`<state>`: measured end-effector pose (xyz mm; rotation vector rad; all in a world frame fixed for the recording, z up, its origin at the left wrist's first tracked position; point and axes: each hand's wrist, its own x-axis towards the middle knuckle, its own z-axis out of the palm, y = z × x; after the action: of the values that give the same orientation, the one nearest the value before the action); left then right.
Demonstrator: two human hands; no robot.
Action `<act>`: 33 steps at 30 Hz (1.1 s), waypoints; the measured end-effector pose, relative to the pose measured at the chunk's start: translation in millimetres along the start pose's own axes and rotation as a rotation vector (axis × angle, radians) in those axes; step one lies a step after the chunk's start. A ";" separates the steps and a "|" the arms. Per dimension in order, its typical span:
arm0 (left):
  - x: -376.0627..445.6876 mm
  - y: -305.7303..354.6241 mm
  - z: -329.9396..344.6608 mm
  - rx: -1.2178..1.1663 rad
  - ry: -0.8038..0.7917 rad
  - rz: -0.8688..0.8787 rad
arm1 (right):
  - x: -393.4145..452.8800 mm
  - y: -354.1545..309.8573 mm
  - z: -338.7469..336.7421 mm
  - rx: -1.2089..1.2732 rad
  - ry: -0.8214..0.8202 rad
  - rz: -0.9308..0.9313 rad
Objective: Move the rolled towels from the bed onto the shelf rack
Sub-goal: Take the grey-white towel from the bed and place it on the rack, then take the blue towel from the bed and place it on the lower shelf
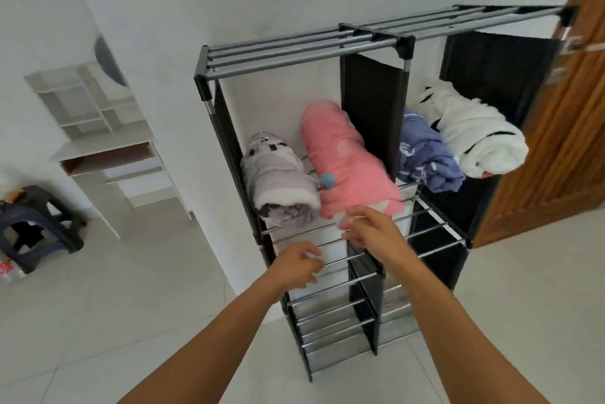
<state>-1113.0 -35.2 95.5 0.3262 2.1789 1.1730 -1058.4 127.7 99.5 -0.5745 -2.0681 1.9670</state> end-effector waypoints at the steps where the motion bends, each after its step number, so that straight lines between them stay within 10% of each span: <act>1: 1.8 2.4 5.9 0.095 -0.085 0.017 | -15.8 9.0 -9.7 0.022 0.071 0.035; 12: -75.2 6.9 232.0 0.484 -0.866 0.415 | -370.5 134.9 -95.4 0.227 1.115 0.438; 20: -281.7 -18.6 385.7 0.770 -1.399 0.676 | -621.8 170.4 -54.3 0.620 1.797 0.347; 33: -572.6 -115.8 605.2 1.054 -1.707 0.658 | -908.1 240.8 -52.3 0.983 2.248 0.343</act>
<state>-279.4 18.1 -4.5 1.7345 0.8110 -0.3327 -192.4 -210.9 -43.9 -1.5787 0.3346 0.7571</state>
